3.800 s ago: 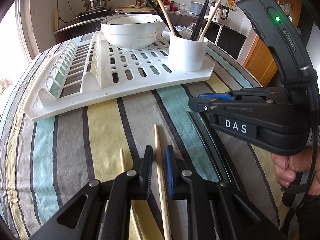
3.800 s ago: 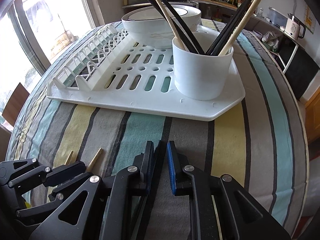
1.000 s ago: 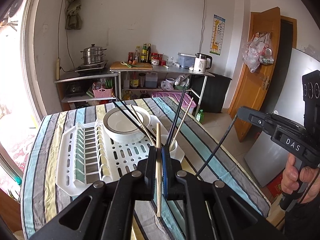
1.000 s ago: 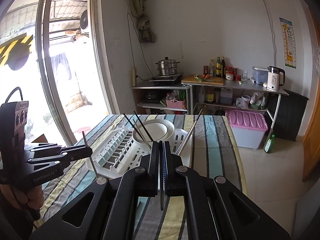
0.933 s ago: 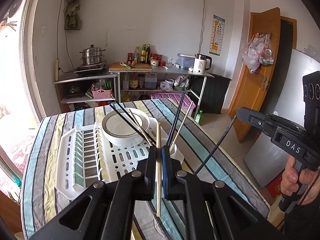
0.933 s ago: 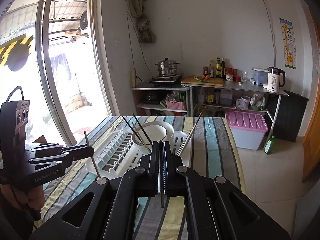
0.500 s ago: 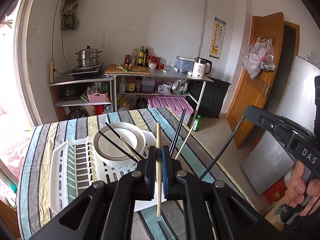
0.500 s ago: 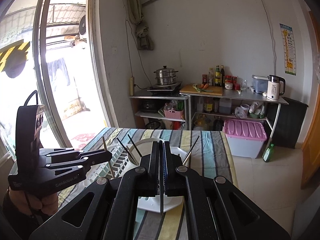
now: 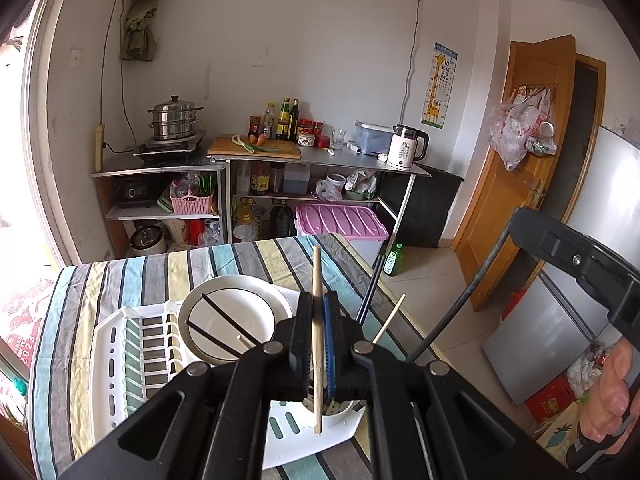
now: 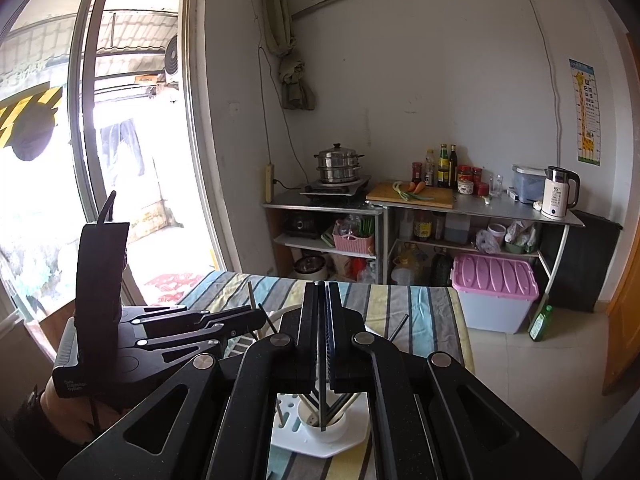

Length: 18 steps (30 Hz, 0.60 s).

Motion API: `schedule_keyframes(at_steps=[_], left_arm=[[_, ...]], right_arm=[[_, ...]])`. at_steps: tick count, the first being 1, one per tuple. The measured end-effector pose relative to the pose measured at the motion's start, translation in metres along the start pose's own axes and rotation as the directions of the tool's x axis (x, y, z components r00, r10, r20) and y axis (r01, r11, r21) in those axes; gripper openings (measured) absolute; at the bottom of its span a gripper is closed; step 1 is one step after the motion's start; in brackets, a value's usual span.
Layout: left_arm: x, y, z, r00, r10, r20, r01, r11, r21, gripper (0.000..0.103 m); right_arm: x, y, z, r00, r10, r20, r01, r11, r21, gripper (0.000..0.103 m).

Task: Organize utensils
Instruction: 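Lower the chopsticks into the white cup and open both tools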

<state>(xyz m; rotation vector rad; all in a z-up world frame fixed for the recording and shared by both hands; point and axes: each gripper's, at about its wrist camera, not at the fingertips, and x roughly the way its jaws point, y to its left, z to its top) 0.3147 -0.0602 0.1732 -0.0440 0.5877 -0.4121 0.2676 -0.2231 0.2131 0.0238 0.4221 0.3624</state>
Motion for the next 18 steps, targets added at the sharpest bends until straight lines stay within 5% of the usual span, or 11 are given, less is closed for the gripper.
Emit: schedule_keyframes(at_steps=[18], left_arm=[[0.050, 0.006, -0.006, 0.999, -0.026, -0.037, 0.025, 1.000, -0.018, 0.006]], right_arm=[[0.039, -0.014, -0.013, 0.998, 0.008, -0.056, -0.007, 1.000, 0.029, 0.003]])
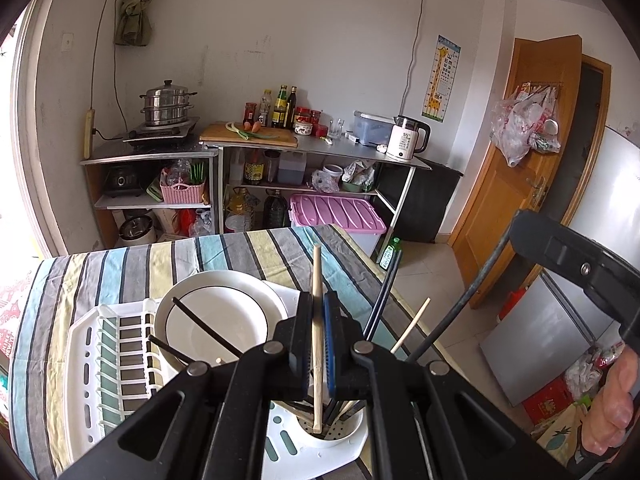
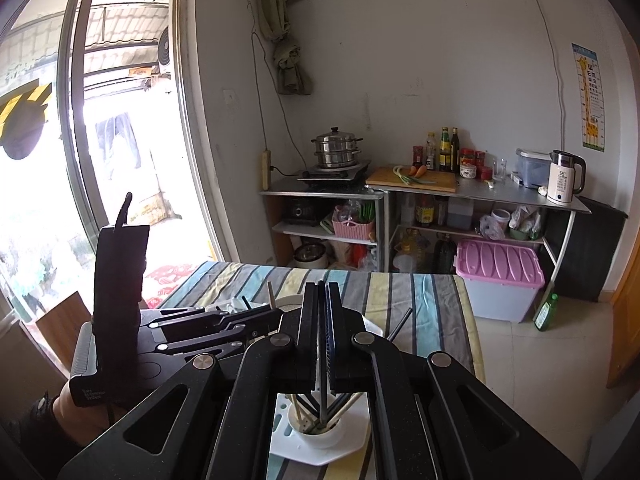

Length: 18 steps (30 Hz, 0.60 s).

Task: Organize utensils
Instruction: 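Lower the chopsticks into the white cup and open both tools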

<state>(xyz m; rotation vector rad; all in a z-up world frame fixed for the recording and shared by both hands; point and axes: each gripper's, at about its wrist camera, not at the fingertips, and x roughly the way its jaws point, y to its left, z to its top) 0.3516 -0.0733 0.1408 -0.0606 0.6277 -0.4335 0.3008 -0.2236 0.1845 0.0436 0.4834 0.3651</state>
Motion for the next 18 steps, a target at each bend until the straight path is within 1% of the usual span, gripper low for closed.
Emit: schedule_keyframes(at_steps=[11, 14, 18], left_arm=[[0.015, 0.013, -0.027, 0.998, 0.025, -0.059, -0.026, 1.000, -0.014, 0.006], [0.018, 0.015, -0.033, 0.997, 0.033, -0.075, -0.034, 0.999, -0.016, 0.006], [0.015, 0.018, -0.037, 0.997, 0.033, -0.068, -0.035, 0.999, -0.023, 0.006]], right_arm=[[0.023, -0.016, -0.023, 0.998, -0.016, -0.063, 0.019, 0.999, 0.032, 0.003], [0.023, -0.021, -0.025, 0.998, -0.029, -0.062, 0.032, 0.999, 0.042, 0.003], [0.022, -0.027, -0.027, 0.997, -0.047, -0.063, 0.050, 0.998, 0.042, 0.003]])
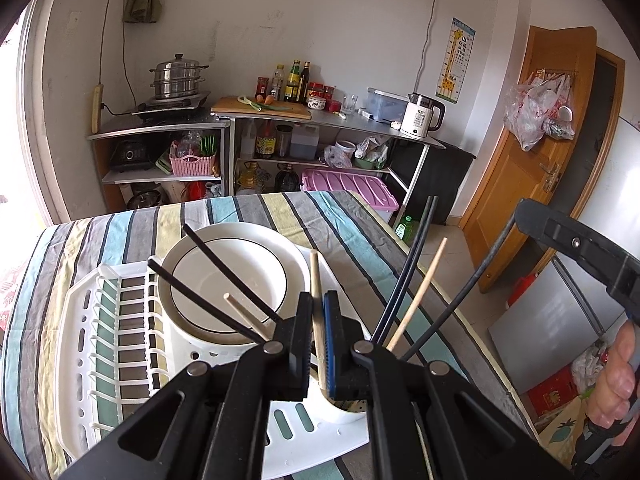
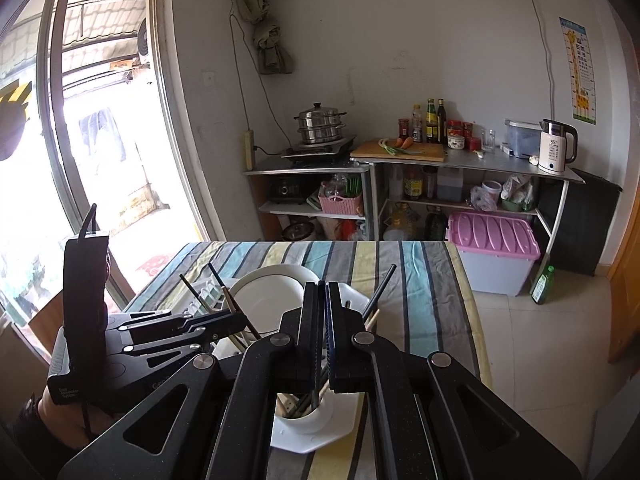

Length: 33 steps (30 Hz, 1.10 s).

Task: Organize utensils
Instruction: 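Lower the chopsticks into the white cup and open both tools, then move both tools back down to the chopsticks on the cloth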

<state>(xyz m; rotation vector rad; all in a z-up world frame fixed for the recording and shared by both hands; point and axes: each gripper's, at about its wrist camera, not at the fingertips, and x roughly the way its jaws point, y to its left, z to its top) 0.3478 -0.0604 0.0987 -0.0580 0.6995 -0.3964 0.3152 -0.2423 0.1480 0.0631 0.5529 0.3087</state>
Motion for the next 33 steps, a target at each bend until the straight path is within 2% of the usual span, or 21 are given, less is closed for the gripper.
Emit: schedule_keyframes(at_steps=[10, 13, 14, 26, 33], left_arm=[[-0.004, 0.005, -0.003, 0.999, 0.037, 0.002, -0.037, 0.999, -0.006, 0.007], [-0.008, 0.004, -0.004, 0.999, 0.039, 0.008, -0.039, 0.999, -0.008, 0.007], [-0.009, 0.004, -0.005, 0.999, 0.040, 0.009, -0.040, 0.999, -0.009, 0.008], [-0.039, 0.008, -0.025, 0.998, 0.036, 0.050, -0.035, 0.999, -0.019, 0.008], [-0.076, 0.011, -0.059, 0.994, 0.058, 0.093, -0.056, 0.998, -0.025, 0.018]], right_arm=[[0.002, -0.013, -0.001, 0.999, 0.007, -0.035, -0.006, 0.999, 0.033, 0.004], [0.001, -0.012, -0.003, 0.999, 0.014, -0.037, -0.012, 0.999, 0.031, 0.018], [0.000, -0.012, -0.003, 0.999, 0.016, -0.035, -0.014, 0.999, 0.032, 0.020], [-0.023, -0.010, -0.015, 1.000, 0.020, -0.006, -0.019, 0.999, 0.034, 0.020], [-0.049, -0.003, -0.048, 1.000, 0.023, 0.009, -0.023, 0.999, 0.041, 0.020]])
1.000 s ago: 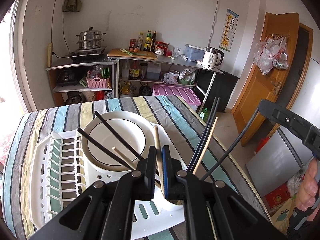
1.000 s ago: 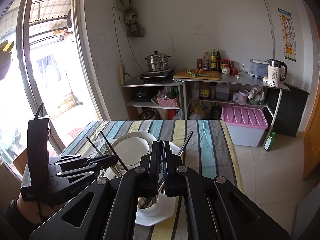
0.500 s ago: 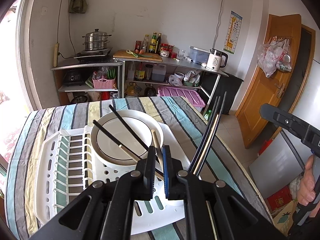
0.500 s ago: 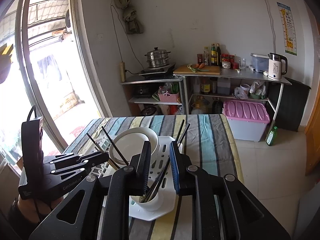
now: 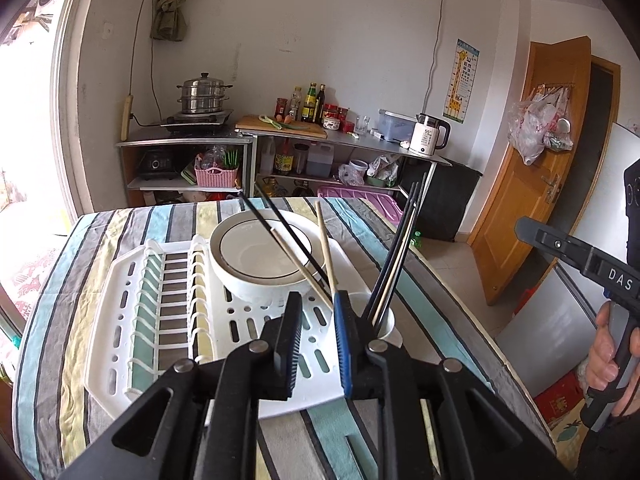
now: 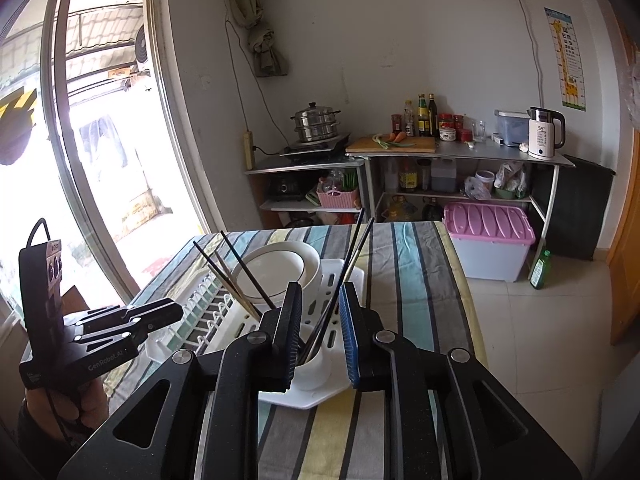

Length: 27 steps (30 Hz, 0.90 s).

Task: Organize utensils
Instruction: 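Move both tools back down to the chopsticks on the cloth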

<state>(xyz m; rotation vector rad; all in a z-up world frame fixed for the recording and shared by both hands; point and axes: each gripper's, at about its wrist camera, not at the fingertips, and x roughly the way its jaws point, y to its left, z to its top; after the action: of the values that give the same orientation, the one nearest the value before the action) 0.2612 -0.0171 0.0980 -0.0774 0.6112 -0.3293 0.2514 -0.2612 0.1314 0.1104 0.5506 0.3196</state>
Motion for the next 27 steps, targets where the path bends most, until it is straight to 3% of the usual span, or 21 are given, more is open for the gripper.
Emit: schedule_keyframes(at_steps=[10, 14, 19, 27], left_arm=[[-0.041, 0.010, -0.063, 0.999, 0.036, -0.020, -0.036, 0.999, -0.024, 0.023], [-0.056, 0.010, -0.091, 0.998, 0.056, -0.026, -0.057, 0.998, -0.023, 0.030], [-0.069, 0.008, -0.118, 0.995, 0.084, -0.044, -0.085, 0.996, -0.008, 0.035], [-0.071, 0.009, -0.145, 0.990, 0.102, -0.095, -0.103, 0.995, -0.007, 0.036]], right_arm=[[-0.035, 0.023, -0.058, 0.999, 0.027, -0.017, -0.027, 0.999, -0.023, 0.020], [-0.046, 0.033, -0.079, 0.999, 0.029, -0.023, -0.029, 0.999, -0.034, 0.020], [-0.049, 0.040, -0.103, 0.998, 0.035, -0.048, -0.037, 0.999, -0.028, 0.020], [-0.041, 0.052, -0.132, 0.992, 0.061, -0.112, -0.063, 0.998, -0.013, 0.021]])
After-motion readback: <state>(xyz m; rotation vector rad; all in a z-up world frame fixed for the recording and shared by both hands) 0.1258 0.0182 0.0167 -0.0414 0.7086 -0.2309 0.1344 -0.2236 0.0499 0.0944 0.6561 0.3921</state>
